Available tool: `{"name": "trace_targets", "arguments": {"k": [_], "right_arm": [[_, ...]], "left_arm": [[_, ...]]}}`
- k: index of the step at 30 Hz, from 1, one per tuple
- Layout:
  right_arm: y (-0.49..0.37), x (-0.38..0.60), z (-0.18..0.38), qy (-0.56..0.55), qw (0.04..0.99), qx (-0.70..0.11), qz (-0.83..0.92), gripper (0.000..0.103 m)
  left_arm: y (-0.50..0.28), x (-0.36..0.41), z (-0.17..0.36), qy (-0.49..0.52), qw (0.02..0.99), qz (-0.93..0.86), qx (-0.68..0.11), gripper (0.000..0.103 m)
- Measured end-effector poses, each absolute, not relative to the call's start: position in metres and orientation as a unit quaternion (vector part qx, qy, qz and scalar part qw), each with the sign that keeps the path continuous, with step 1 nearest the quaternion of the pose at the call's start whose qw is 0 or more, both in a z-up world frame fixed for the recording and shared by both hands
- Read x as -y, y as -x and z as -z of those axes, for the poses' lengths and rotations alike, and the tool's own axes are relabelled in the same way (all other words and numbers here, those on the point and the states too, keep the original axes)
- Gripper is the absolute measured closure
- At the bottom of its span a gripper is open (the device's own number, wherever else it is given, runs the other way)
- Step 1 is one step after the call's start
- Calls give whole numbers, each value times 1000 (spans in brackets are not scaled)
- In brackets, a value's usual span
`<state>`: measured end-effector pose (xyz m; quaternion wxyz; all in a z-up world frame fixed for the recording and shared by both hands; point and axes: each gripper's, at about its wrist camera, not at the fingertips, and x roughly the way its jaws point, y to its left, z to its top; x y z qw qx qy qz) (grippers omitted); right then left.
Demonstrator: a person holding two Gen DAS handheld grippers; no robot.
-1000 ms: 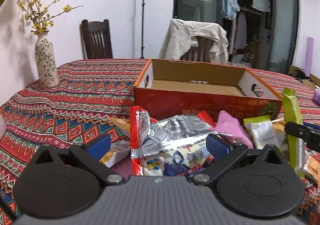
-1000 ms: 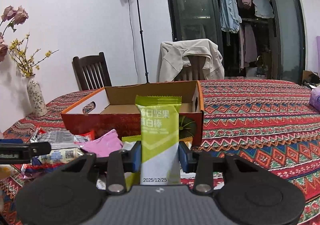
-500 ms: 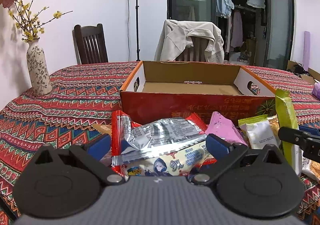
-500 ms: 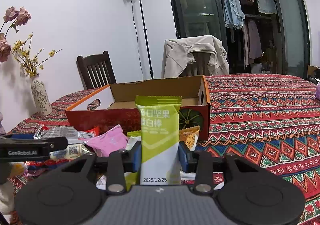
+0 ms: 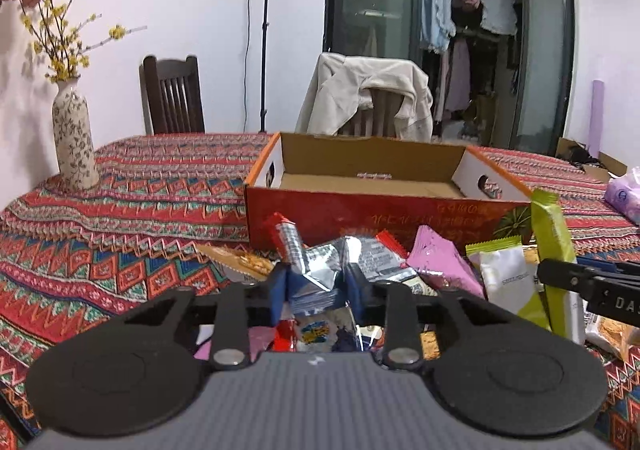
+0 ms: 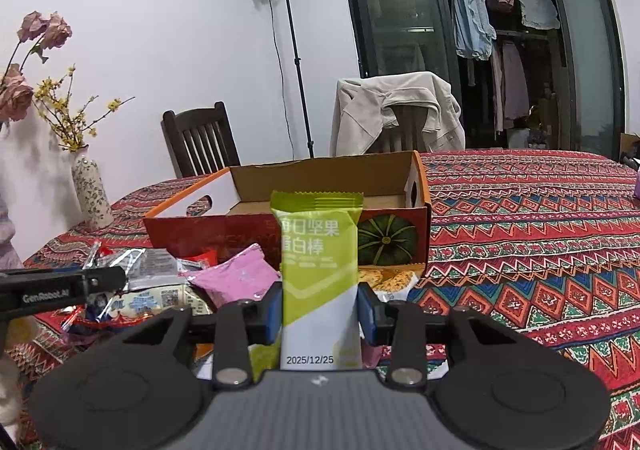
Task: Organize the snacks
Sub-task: 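Lift the green bar with the right tool while the left tool grasps a silver-red bag, then carry both packets over the box and open both tools to drop them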
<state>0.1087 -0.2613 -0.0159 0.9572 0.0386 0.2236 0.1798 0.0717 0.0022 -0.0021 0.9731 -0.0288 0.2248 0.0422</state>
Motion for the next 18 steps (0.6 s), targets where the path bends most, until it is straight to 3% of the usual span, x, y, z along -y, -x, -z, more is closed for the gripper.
{"name": "trace_targets", "arguments": {"k": [18], "right_arm": [[-107,268,-15,-26,967,-192,-167,66]], "left_arm": [[-65,1,-69,-13,995,-15,-102,82]]}}
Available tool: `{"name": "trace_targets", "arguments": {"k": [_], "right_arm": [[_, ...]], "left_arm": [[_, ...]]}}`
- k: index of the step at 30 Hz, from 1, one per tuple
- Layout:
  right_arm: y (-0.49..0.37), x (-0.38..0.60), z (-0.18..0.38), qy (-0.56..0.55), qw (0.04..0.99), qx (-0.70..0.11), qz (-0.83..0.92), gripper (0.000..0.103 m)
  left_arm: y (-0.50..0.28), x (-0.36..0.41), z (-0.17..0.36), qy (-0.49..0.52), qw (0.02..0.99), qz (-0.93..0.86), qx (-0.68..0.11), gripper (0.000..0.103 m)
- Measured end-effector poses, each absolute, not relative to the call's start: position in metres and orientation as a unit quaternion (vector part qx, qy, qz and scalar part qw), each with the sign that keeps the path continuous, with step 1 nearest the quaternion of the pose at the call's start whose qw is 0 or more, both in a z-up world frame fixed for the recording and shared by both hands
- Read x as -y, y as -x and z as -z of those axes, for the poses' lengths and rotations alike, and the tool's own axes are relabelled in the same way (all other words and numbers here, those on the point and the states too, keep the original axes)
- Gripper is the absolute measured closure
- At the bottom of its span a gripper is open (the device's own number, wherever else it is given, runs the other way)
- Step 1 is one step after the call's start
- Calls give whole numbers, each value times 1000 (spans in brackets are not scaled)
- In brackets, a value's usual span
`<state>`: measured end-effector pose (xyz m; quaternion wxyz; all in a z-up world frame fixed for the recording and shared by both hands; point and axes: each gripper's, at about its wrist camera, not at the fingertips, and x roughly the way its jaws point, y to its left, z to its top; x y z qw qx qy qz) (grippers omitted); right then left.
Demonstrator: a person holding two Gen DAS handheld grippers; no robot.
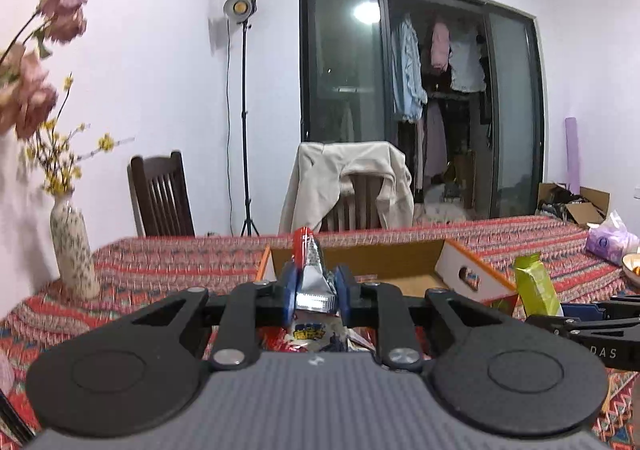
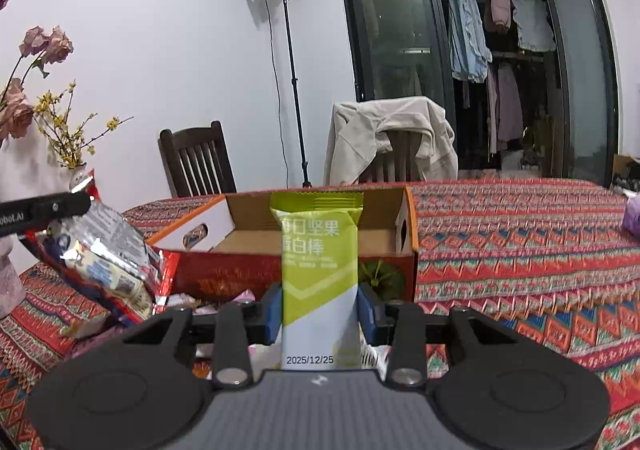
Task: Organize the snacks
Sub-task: 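Carry both packets over the box and open both tools to drop them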
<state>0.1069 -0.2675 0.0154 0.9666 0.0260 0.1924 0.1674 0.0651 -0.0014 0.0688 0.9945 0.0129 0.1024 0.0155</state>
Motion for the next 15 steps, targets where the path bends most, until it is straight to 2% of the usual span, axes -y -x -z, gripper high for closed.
{"name": "trace_targets", "arguments": {"k": [8,15], "right_arm": [[-135,255,-56,-16,971,-167,-168,66],[-194,242,-81,-32,974,-167,-152,66]], "left_arm": [[-101,10,-109,1,997,-6,-82,82],[-157,19,-117,20,996,-8,-88,82]]}}
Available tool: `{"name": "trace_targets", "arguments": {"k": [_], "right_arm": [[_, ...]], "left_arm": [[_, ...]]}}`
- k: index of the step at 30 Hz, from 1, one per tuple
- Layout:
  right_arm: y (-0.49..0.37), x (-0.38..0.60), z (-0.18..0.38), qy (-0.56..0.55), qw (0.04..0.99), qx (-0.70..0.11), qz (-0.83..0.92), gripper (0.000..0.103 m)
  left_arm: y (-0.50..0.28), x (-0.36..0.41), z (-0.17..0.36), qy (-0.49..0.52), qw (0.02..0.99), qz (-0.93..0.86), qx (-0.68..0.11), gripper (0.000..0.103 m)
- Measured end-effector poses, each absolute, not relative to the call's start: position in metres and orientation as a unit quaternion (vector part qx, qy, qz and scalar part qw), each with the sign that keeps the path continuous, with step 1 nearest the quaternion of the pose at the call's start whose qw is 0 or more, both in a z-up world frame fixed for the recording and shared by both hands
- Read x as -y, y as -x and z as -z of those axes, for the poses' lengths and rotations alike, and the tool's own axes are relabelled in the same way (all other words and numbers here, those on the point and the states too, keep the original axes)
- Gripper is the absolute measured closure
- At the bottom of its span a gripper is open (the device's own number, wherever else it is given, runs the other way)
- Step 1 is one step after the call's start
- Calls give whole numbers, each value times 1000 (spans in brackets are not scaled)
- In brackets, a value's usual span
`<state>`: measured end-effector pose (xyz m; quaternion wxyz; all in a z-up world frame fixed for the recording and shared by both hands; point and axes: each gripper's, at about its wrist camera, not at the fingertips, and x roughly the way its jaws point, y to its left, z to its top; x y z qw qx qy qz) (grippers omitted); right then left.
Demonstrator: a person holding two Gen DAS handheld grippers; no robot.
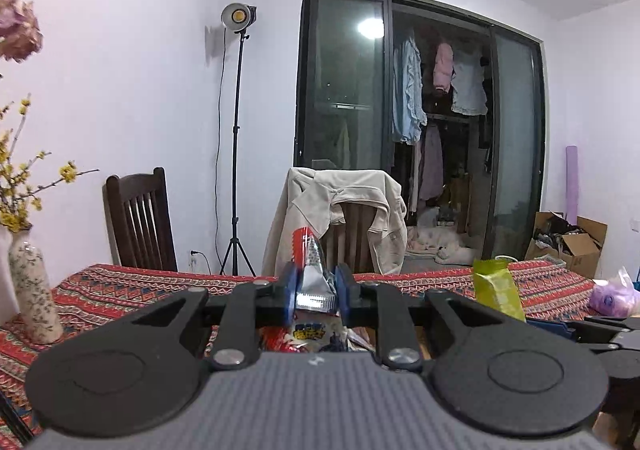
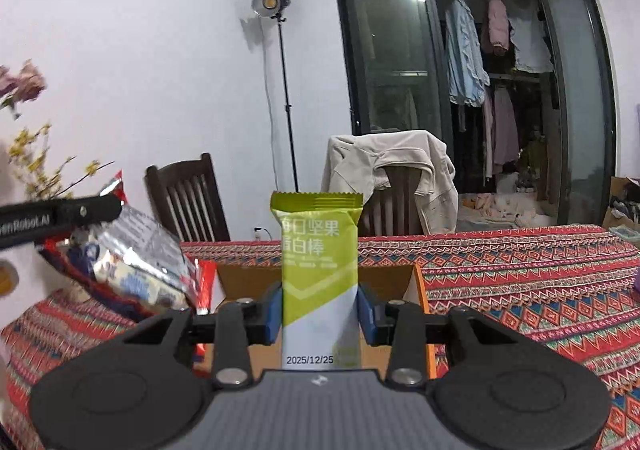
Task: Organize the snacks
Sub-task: 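Carry both packets over the box and open both tools to drop them, then move the right tool back to the pile and grasp a cracker packet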
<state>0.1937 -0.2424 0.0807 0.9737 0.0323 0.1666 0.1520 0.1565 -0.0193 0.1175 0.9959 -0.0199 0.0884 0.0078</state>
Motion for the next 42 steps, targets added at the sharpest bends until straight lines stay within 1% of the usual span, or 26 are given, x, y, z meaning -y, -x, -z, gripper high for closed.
{"name": "trace_targets", "arguments": {"k": [5,11,14,18,20,22,23,24,25,26,27,28,32,42], "right_arm": [[-246,236,-80,-53,974,-180,-126,66],[-297,237,-50,-73,969,-208,-110,66],[-308,237,-32,-78,967,-215,-115,66],[-317,233,-15,-77,959,-242,-128,66],[-322,231,-7,-68,955,-258,-130,65],[-324,229,-1,-62,951,-273,-130,62],[-325,228,2,-58,950,-279,-128,62],[-324,227,3,-55,950,-281,-126,58],[-323,228,4,-54,950,-281,-127,45],[-322,228,4,-56,950,-280,-128,38],[-320,228,3,-57,950,-278,-131,21],[-317,229,1,-59,951,-273,-135,9],[-308,233,-4,-65,955,-251,-142,0],[-296,235,-12,-55,963,-226,-138,0]], "left_arm": [[-204,18,-104,30,992,-17,-121,82],[-240,2,-69,54,986,-32,-154,82],[-253,-8,-51,65,982,-35,-172,82],[-265,-14,-34,53,978,-39,-199,82],[-265,-18,-28,52,976,-44,-205,80],[-264,-20,-26,54,975,-47,-209,78],[-263,-21,-26,53,976,-50,-207,68],[-262,-20,-25,50,976,-51,-204,59],[-259,-20,-26,48,977,-55,-200,35],[-256,-20,-26,49,978,-60,-195,11],[-253,-20,-28,50,979,-65,-188,2],[-250,-19,-29,51,980,-70,-181,0],[-246,-18,-35,64,981,-58,-175,0],[-240,-17,-42,64,981,-66,-169,0]]}}
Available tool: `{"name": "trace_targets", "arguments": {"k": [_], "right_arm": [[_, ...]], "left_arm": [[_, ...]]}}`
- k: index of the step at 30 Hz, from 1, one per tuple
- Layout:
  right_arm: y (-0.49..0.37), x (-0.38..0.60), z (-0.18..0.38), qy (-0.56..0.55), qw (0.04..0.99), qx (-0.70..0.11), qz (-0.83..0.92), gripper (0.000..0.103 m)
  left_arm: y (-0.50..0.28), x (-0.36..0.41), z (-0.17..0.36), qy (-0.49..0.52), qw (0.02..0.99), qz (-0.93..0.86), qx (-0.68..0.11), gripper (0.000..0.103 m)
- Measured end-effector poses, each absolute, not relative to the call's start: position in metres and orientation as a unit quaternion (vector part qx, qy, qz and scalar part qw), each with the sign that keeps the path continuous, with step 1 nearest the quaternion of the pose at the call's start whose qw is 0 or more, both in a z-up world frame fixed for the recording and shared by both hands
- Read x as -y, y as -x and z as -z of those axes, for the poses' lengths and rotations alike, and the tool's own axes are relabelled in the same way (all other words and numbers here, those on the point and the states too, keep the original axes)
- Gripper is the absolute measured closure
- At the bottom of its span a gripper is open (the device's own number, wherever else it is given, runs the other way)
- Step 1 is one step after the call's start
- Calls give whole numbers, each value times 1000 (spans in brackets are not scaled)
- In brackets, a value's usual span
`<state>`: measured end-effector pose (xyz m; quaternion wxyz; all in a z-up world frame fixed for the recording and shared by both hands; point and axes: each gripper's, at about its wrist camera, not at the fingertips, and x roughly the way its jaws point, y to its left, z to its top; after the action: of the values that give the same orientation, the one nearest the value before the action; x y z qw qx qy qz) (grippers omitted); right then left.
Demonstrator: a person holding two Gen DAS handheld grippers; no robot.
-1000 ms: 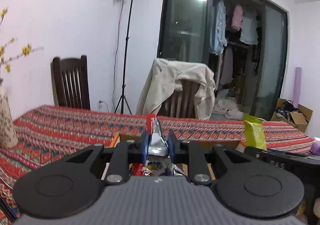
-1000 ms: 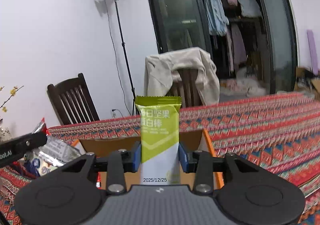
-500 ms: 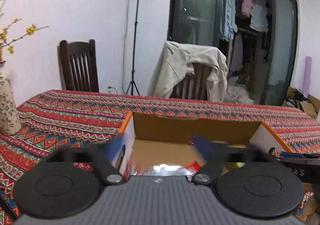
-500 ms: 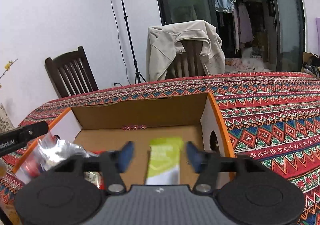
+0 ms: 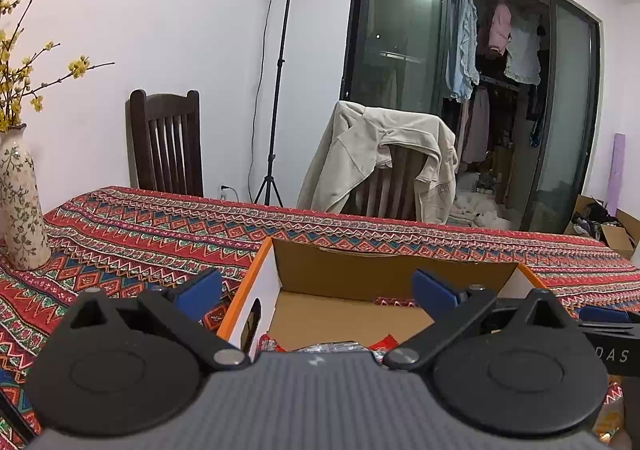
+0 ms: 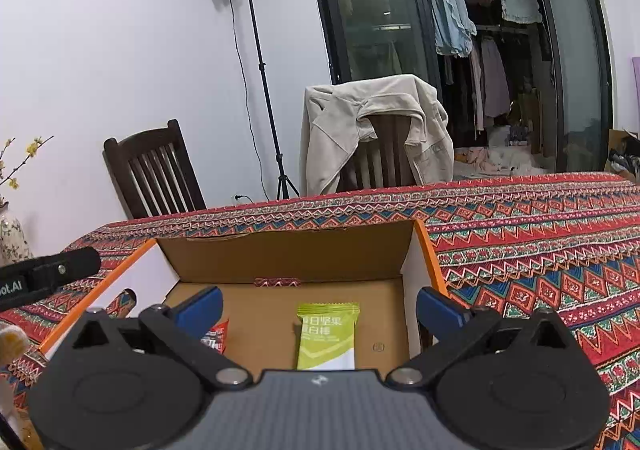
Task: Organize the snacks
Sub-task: 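Move the right tool back to the pile and grasp a cracker packet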
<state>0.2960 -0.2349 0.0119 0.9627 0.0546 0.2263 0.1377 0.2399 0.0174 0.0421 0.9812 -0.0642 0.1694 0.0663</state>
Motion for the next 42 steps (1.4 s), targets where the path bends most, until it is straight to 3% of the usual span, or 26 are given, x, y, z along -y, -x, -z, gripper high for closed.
{"name": "trace_targets", "arguments": {"k": [11,24,42], "right_arm": [[-253,236,-46,-27,974,-171,-149,0],[-180,251,-53,17,972,-159,-174,0],[-130,278,2,26,953,-240,-181,0]], "left_arm": [[-212,-9,-69,49,984,-62,-159,0],[-145,-10,-84,31,988,-37,-146,0],[-87,-30,-20,-3,979,-13,-202,0]]}}
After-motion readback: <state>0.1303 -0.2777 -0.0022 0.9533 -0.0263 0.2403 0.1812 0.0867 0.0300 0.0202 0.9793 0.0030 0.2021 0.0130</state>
